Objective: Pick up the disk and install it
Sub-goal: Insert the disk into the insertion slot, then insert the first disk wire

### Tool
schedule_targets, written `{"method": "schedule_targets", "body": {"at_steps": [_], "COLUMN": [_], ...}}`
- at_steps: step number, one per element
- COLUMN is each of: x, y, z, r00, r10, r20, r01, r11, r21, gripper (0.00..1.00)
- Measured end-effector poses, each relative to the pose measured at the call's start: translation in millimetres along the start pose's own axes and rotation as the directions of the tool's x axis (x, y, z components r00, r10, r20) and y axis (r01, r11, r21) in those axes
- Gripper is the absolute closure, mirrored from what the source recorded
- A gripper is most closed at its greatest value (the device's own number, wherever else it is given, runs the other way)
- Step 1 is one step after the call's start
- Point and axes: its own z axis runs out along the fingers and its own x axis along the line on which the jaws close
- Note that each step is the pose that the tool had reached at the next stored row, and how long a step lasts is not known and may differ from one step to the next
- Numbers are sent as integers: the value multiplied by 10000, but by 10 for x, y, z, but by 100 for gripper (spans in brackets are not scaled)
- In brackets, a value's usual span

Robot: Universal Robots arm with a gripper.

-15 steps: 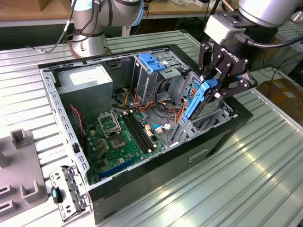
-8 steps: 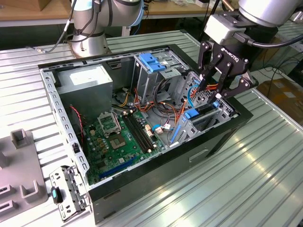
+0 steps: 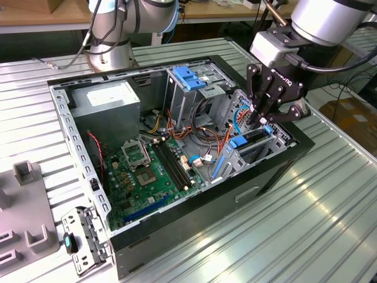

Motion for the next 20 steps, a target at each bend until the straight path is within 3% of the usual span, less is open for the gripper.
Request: {"method": "schedule_targets", "body": {"at_steps": [3,7,20], "x": [0,-1,0], "y": [-69,-169,-171], "z": [65,156,172], "r00": [10000,10000,10000], "r10": [1,0,0], "r20": [-14,-22,-22], "r01": [-1,0,0], "r11": [10000,10000,10000], "r21": [1,1,1], "gripper": [89,89,89]}}
